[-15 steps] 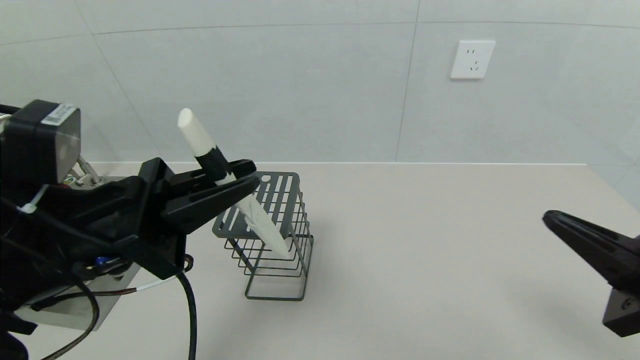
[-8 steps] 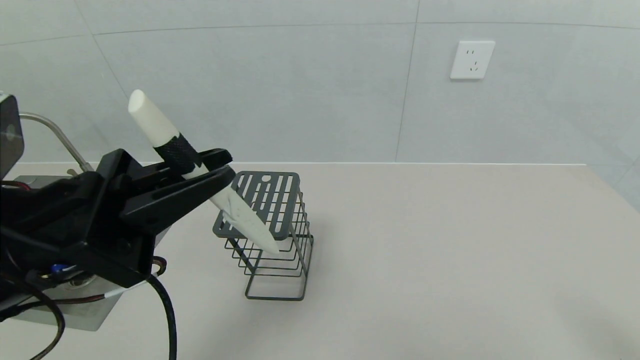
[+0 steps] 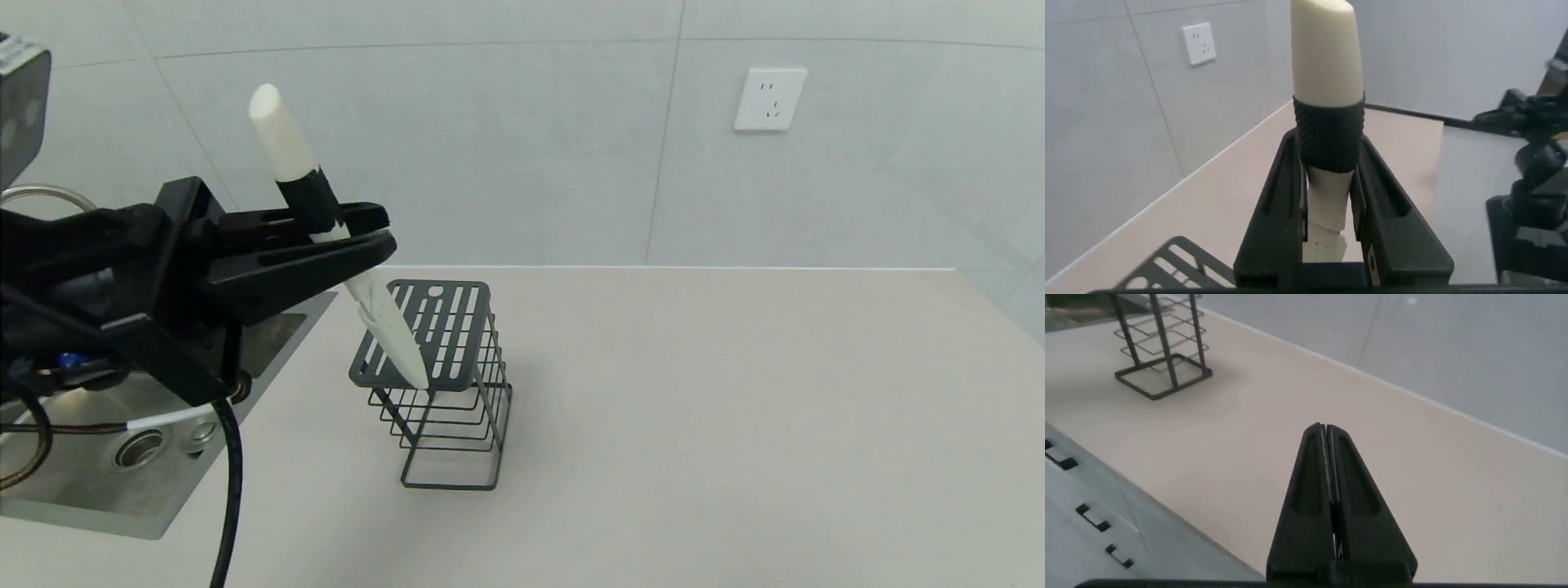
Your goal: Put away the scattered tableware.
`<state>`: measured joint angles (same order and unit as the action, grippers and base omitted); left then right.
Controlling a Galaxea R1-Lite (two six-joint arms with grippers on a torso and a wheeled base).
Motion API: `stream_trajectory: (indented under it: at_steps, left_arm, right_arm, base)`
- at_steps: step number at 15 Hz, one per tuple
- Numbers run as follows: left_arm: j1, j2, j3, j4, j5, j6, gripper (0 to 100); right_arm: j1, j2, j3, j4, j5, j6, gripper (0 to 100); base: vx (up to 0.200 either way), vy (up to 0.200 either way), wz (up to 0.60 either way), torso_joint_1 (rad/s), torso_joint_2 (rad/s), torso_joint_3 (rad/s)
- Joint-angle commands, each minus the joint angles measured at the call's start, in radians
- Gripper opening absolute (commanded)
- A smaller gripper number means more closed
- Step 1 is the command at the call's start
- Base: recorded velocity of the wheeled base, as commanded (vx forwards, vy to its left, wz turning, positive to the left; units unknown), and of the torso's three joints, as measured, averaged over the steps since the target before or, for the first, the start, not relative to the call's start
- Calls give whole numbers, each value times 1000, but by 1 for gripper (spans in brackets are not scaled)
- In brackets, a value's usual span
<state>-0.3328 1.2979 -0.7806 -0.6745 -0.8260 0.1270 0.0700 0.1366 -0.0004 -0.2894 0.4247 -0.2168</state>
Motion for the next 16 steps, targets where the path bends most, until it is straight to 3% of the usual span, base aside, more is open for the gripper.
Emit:
stream_trajectory:
  at_steps: [1, 4, 6, 8, 9, 11, 12, 14, 15, 16]
  left_arm:
    - [-34, -6, -91, 136, 2, 117, 0]
    - [-35, 63, -155, 133, 2, 166, 0]
    - [-38, 143, -238, 107, 2, 169, 0]
    - [-57, 150, -227, 96, 2, 178, 0]
    - [-66, 156, -239, 95, 1, 194, 0]
    - [-80, 179, -282, 93, -1, 203, 0]
    - [-83, 207, -313, 95, -1, 227, 0]
    - [-83, 215, -304, 98, -2, 264, 0]
    - [-83, 218, -295, 96, -2, 275, 0]
    - [-83, 221, -295, 96, -2, 275, 0]
  right_arm:
    - [44, 1, 0, 6, 0, 4, 0]
    - [149, 158, -3, -36, 0, 4, 0]
    - [194, 213, 0, -82, -12, -6, 0]
    - [140, 130, 0, -83, -98, -4, 0]
    - [56, 61, 0, -74, -153, 13, 0]
    - [-29, -35, 0, -14, -149, 14, 0]
    - [-50, -100, 0, 72, -87, -18, 0]
    - [-68, -137, 0, 164, -60, -18, 0]
    - [-70, -137, 0, 230, -130, 7, 0]
    - [-68, -137, -1, 274, -293, 74, 0]
  base:
    - [0, 0, 0, 0, 0, 0]
    - [0, 0, 0, 0, 0, 0]
    - [0, 0, 0, 0, 0, 0]
    - [0, 0, 0, 0, 0, 0]
    - [0, 0, 0, 0, 0, 0]
    - [0, 0, 0, 0, 0, 0]
    - [0, 0, 0, 0, 0, 0]
    - [0, 0, 0, 0, 0, 0]
    - [0, 0, 0, 0, 0, 0]
    - [0, 0, 0, 0, 0, 0]
